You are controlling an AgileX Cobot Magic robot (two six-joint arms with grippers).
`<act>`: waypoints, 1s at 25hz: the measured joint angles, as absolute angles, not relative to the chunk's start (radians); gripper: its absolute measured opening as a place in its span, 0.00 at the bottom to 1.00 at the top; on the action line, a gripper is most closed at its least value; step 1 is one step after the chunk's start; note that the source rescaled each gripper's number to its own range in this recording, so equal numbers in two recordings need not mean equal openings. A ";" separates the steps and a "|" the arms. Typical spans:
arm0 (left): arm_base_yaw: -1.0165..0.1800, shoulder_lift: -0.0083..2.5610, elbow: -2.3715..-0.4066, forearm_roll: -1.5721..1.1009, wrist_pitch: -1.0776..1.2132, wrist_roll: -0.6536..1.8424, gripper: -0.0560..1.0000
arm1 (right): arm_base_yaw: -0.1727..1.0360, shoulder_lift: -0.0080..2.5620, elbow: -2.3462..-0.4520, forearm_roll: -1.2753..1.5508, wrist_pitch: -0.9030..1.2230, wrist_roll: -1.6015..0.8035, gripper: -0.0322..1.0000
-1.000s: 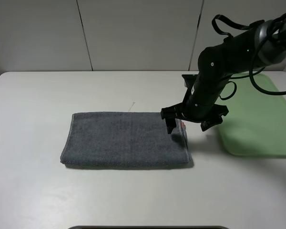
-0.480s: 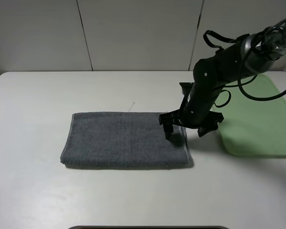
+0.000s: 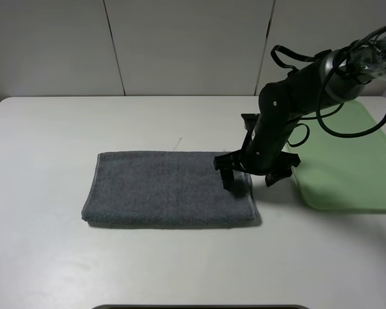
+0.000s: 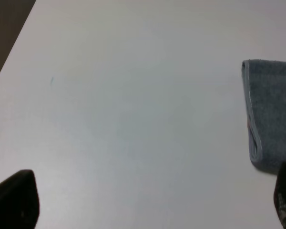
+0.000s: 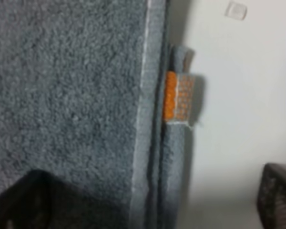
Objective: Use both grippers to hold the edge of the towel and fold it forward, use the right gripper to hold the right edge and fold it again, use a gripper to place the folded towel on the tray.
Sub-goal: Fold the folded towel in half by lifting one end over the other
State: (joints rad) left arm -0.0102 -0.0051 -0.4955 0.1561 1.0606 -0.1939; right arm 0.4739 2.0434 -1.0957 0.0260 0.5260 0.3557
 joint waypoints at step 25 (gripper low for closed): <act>-0.010 -0.005 -0.495 0.156 1.061 -0.194 1.00 | 0.477 2.066 -1.221 0.038 0.691 0.321 0.09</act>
State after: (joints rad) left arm -0.0102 -0.0051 -0.4955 0.1561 1.0606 -0.1939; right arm 0.4770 2.0660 -1.2213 0.0384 0.6913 0.3214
